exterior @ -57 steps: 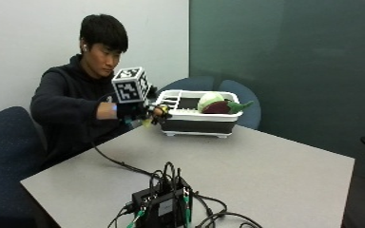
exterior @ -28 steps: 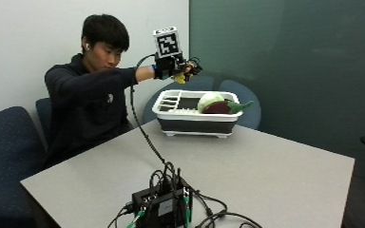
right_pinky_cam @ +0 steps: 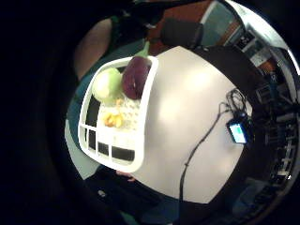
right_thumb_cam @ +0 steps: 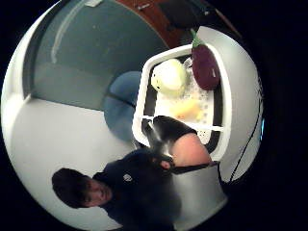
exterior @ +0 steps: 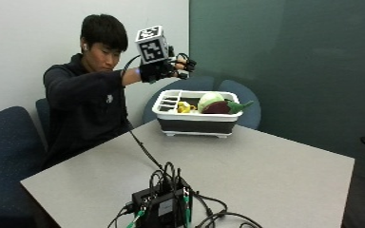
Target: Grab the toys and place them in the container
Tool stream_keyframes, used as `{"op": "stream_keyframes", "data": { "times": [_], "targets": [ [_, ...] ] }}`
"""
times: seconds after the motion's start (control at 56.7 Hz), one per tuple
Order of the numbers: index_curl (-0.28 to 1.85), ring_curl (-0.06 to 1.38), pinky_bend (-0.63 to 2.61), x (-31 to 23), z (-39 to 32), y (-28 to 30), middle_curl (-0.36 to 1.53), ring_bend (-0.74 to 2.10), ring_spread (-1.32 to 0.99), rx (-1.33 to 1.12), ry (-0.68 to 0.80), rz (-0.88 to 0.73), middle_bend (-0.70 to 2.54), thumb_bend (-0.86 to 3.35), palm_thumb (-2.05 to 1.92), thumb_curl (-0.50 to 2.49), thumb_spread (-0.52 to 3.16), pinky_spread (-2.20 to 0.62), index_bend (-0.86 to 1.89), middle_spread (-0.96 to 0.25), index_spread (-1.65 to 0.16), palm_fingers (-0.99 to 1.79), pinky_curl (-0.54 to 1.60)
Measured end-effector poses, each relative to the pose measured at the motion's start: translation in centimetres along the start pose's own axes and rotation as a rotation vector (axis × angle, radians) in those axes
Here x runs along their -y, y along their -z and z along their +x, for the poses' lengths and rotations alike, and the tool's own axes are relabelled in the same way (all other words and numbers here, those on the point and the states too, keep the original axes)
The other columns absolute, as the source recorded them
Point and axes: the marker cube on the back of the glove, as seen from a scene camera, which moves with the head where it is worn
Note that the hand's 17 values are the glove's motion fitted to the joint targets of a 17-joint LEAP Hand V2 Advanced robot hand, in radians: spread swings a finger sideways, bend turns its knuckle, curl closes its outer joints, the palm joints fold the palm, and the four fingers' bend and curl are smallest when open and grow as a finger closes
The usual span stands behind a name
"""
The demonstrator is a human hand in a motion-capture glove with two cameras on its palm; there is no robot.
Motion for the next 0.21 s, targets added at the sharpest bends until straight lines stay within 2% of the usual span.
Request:
{"op": "stream_keyframes", "data": {
  "times": [0.211],
  "targets": [
    [0.55, 0.23, 0.54, -7.7, 1.7, 0.1, 0.37, 0.30, -0.08, 0.040, 0.050, 0.249, 0.20, 0.00, 0.17, 0.40, 1.34, 0.02, 0.39, -0.06, -0.19, 0.11, 0.36]
  ]
}}
